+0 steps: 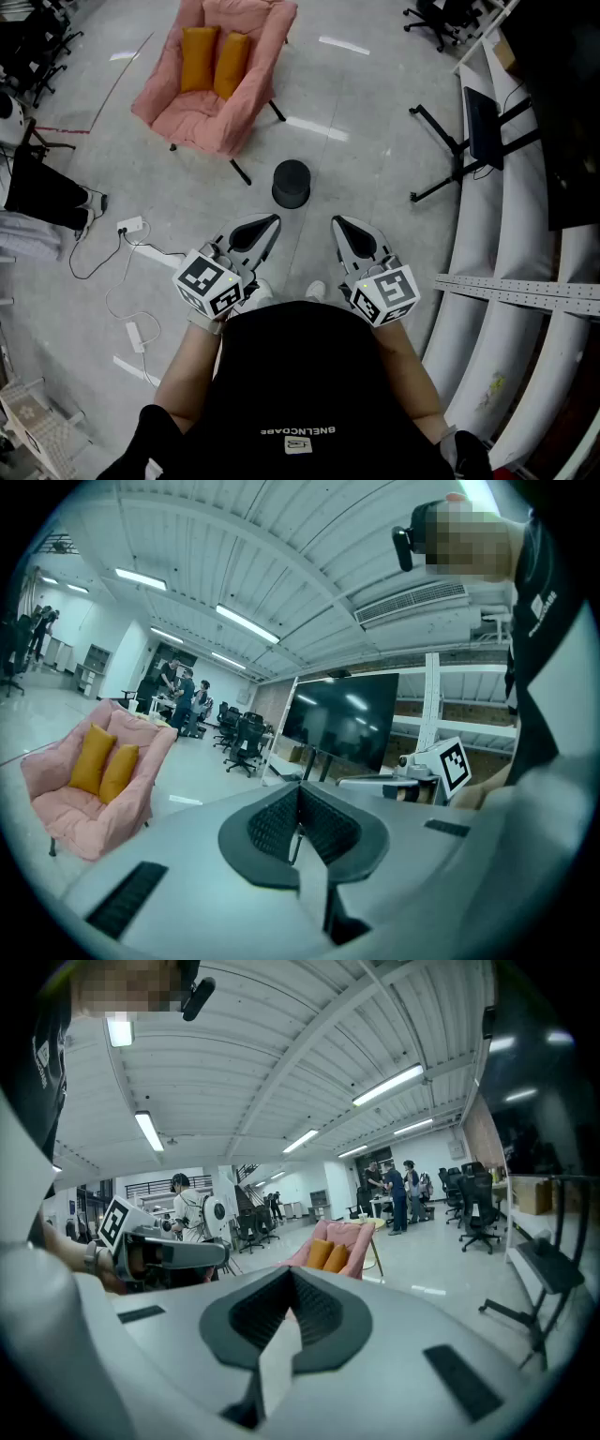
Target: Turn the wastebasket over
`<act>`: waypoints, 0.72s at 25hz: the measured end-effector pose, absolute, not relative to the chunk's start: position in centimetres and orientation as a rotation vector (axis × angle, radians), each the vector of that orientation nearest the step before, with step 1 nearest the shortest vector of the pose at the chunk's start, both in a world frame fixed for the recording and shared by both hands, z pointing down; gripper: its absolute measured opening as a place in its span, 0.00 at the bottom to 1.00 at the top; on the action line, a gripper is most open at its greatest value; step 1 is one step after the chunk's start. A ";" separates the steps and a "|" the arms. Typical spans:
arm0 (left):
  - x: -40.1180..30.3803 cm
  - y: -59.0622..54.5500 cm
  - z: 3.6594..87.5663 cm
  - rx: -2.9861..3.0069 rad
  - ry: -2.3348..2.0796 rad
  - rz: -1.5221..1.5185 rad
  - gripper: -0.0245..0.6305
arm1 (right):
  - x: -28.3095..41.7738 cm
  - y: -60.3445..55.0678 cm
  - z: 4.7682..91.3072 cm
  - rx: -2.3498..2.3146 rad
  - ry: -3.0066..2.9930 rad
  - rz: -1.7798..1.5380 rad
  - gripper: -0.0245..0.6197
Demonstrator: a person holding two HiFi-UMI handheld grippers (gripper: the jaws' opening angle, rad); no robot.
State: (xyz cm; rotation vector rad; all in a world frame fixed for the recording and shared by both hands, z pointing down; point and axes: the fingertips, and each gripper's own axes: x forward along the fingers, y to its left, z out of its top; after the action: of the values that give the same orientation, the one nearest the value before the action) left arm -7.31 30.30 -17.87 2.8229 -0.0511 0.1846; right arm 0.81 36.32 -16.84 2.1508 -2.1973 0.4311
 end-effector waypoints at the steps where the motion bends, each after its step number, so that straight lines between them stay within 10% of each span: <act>1: -7.6 29.9 -17.8 2.823 -0.055 0.186 0.06 | 0.6 35.9 -16.9 2.152 -2.195 0.428 0.05; 18: -13.9 23.9 -16.0 2.766 -0.013 0.204 0.06 | -3.1 30.9 -15.9 2.227 -2.093 0.478 0.05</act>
State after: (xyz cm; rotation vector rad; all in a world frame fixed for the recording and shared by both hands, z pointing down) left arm -13.89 23.89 -15.99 2.7656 -0.0126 0.2038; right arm -3.09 30.90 -15.94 2.2268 -2.0928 0.4779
